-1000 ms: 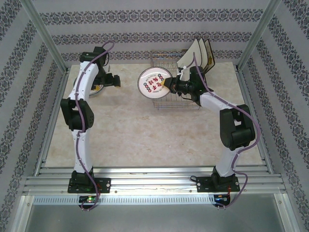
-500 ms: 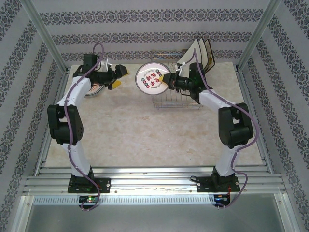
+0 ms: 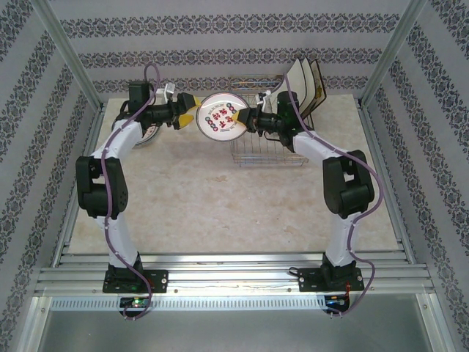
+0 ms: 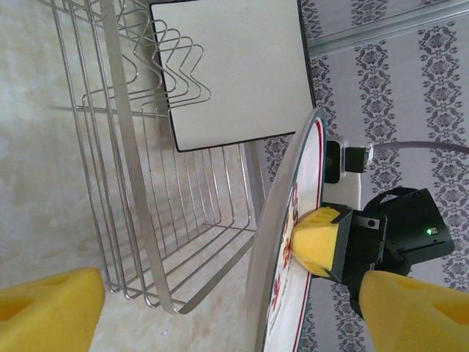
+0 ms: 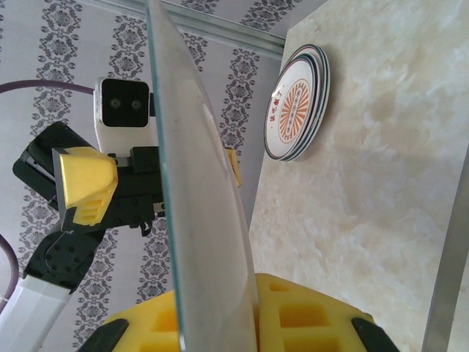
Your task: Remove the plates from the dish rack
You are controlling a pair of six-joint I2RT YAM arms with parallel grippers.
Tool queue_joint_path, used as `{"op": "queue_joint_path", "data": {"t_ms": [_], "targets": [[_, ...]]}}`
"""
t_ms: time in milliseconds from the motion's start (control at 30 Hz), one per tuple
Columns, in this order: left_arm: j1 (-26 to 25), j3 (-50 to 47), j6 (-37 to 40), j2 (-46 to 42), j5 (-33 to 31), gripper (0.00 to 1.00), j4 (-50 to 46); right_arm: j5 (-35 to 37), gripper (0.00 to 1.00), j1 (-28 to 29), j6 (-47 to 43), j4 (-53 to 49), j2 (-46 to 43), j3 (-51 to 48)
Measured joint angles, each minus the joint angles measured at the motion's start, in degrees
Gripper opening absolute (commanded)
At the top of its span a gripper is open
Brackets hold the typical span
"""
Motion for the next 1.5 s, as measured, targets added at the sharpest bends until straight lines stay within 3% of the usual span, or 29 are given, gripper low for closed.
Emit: {"op": "queue_joint_path", "data": {"t_ms": [133,400,500,733,800,867,967,1033,1067,1500], "targets": [[-0.22,0.0,-1.31,1.38,0.5,0.66,1.09,-0.22,0.0,0.59,0.39,0.02,2.1,2.56],[-1.27,0.0,-4.83,2.93,1.51,0.52,4.83,-0.39,0.0,1.64,1.44,0.0,5.01,6.14],[-1.55,0.0,-5.81,2.93,2.14,0.4,6.05,-0.46,0.0,1.86,1.49,-0.02,5.46,6.49],[-1.55,0.0,-5.05,3.02,2.29,0.0,6.51,-0.7,0.0,1.88,2.8,-0.35,5.75,7.02],[-1.79,0.0,-3.45,3.19,1.6,0.0,6.47,-0.72,0.0,1.84,2.91,-0.83,5.75,7.41],[-1.88,0.0,-3.41,3.26,1.42,0.0,6.58,-0.79,0.14,1.68,2.84,-1.4,5.77,7.43],[-1.92,0.0,-4.31,3.58,1.46,0.0,6.58,-0.7,0.64,1.7,2.47,-1.66,5.75,7.48],[-1.92,0.0,-5.16,3.76,1.46,0.0,6.62,-0.46,0.79,1.68,1.86,-2.14,5.7,7.48],[-1.92,0.0,-5.86,3.82,1.49,0.0,6.8,-0.2,0.97,1.68,0.96,-2.93,5.68,7.48],[-1.92,0.0,-9.75,3.96,1.88,0.0,10.14,5.55,0.98,-0.07,-14.32,-27.47,0.76,12.11]]}}
